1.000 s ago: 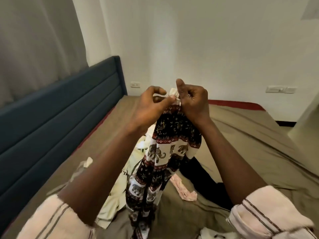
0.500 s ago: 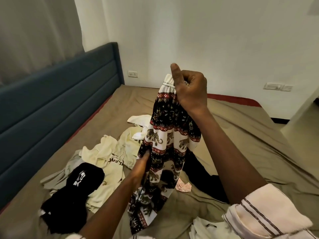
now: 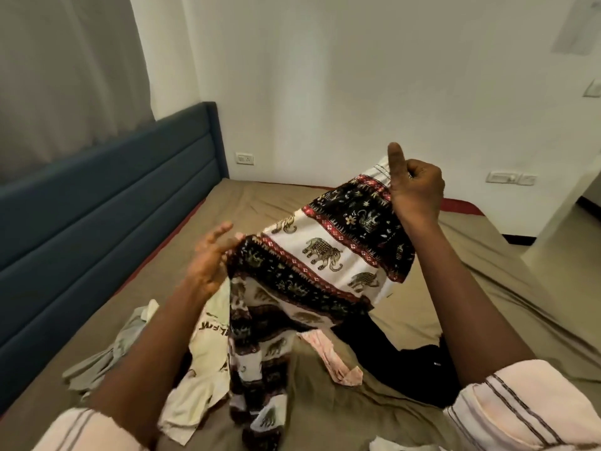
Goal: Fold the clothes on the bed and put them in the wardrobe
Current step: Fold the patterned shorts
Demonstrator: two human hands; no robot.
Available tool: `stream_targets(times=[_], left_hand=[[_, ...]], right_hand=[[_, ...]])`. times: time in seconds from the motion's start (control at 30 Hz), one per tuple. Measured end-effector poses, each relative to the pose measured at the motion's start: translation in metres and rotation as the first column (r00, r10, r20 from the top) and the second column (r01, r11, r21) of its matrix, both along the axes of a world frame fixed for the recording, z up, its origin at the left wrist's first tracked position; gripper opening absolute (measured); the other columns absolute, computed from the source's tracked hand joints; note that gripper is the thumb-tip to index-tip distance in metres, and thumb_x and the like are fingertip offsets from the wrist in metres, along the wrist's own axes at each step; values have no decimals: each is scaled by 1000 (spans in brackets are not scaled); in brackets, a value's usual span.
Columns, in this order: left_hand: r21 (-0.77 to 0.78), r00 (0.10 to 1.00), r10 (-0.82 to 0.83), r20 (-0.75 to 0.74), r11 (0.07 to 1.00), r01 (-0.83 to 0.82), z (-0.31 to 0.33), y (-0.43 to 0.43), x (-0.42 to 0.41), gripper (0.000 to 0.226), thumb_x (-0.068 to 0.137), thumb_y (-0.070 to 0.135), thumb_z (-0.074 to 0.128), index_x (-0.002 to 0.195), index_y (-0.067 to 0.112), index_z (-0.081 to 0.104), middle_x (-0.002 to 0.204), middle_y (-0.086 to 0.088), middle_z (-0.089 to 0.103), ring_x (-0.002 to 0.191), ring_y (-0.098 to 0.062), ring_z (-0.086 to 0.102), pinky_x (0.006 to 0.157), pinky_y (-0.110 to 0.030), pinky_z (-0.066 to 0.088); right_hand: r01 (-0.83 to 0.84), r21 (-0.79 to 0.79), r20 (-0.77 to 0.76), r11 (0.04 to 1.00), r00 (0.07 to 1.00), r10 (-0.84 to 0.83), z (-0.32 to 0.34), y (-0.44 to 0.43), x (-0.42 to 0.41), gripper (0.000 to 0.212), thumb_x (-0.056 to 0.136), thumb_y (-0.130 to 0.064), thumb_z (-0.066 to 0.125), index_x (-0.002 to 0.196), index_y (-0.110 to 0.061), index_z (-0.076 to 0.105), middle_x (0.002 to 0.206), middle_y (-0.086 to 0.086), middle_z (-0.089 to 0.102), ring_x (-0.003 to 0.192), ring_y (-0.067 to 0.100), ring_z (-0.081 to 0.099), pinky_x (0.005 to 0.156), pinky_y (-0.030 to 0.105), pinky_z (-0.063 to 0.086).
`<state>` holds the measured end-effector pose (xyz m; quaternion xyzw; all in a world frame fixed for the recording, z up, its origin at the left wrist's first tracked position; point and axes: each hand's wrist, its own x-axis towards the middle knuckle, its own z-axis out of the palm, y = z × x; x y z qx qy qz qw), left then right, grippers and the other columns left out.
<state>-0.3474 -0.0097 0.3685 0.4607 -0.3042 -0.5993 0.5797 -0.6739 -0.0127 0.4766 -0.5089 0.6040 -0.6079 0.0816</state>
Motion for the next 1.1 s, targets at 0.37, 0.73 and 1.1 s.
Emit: stream_targets(times=[0.37,0.73,1.1], left_hand=[[-579,177,553,814,797,171,77,-11,34,14,89,30,80,99,21,77,91,2,66,82,-20,63,74,-42,55],[-20,999,-13,50,1000,14,-12,-13,-2,22,105,24,57,121,9,60,106,-17,77,86,-31,78,61,-29,64],[-76,897,223,382,975,-210,22,-130,117,14,103,21,64,107,8,66,105,-19,74,69,-22,77,55,-28,61]], right_hand=[[-150,-131,53,980,986,158,17,-12,-29,67,90,-66,65,55,-17,36,51,-7,29,52,10,27,58,30,29],[-241,-174,70,955,964,256,13,-20,-16,62,95,-56,66,54,-20,35,45,-14,29,50,5,27,55,26,28],[-275,371,-641,887,615,459,-13,-101,49,44,77,-47,86,103,-18,68,94,3,72,85,28,67,71,41,53]])
